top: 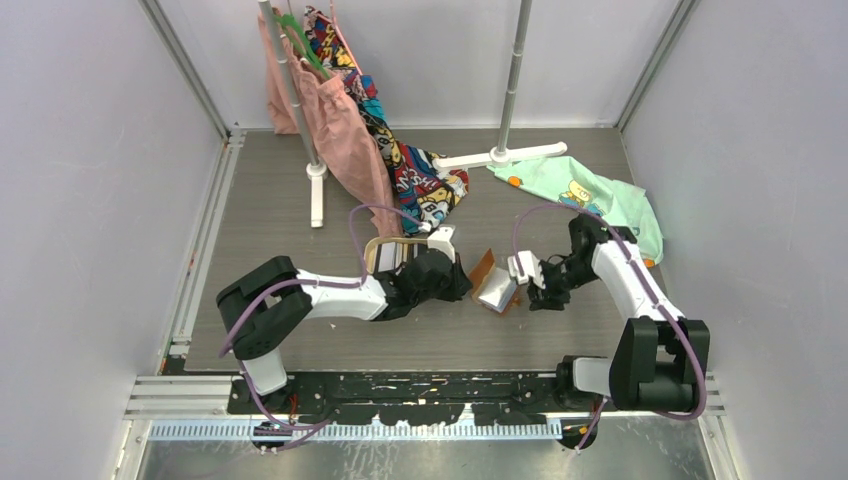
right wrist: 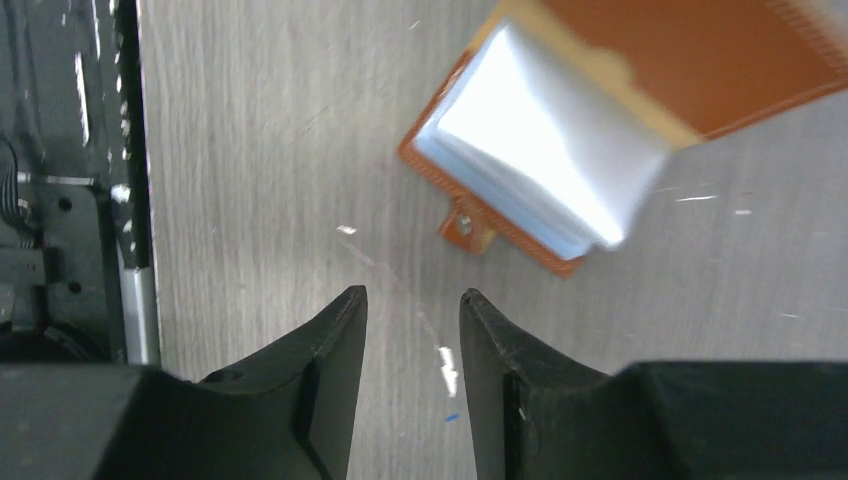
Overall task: Put the credit cards into the card holder
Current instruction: Open the card holder at the center of the board.
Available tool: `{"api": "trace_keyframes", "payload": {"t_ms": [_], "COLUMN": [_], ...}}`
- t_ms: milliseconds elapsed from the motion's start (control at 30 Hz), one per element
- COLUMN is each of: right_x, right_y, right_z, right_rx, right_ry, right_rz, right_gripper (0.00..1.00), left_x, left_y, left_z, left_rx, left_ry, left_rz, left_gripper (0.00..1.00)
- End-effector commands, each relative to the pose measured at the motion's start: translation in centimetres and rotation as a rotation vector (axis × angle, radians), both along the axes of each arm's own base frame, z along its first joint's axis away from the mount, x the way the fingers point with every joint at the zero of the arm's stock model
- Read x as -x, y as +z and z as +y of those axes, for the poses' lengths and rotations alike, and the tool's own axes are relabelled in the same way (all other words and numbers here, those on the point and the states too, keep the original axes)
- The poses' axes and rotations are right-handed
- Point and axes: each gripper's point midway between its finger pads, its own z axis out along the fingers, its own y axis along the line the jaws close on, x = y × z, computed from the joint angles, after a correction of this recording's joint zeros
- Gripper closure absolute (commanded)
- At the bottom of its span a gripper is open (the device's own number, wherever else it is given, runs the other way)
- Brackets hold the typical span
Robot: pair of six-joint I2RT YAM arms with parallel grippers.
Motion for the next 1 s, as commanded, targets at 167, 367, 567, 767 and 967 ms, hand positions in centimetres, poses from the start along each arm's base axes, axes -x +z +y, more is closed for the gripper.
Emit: {"api": "trace_keyframes", "payload": {"t_ms": [167,367,567,767,967], "right_x": [-3.1,-4.6,-3.3,-1.1,0.5], "right_y": [4.0,1.2,-1.0,-1.9,-2.4], "right_z": [5.4,6.2,3.8,1.6,0.1], "right_rx": [-0.179,-0.059,0.102,0.202,0.246], "right_ry": [-0.134,-0.164,-0.133,-0.084,-0.106], "right_rz": [-0.052,-0.042,-0.019,0.008,0.041], "right_gripper": [0.55,0.66,0.78,0.84,0.84], "left_x": [0.0,0.0,0.0,-0.4,-0.5], "left_y": [2.5,2.4,2.2,1.9,1.9], "left_z": [0.0,0.2,0.2,0.7,0.9], "left_rx": [0.136,0.151,0.168,0.188,0.211], "left_ry": [0.064,0.078,0.093,0.142,0.165], "left_rz": [0.023,0.032,0.044,0.053,0.057], "left_gripper": [1.00,1.00,1.00,1.00,1.00]}}
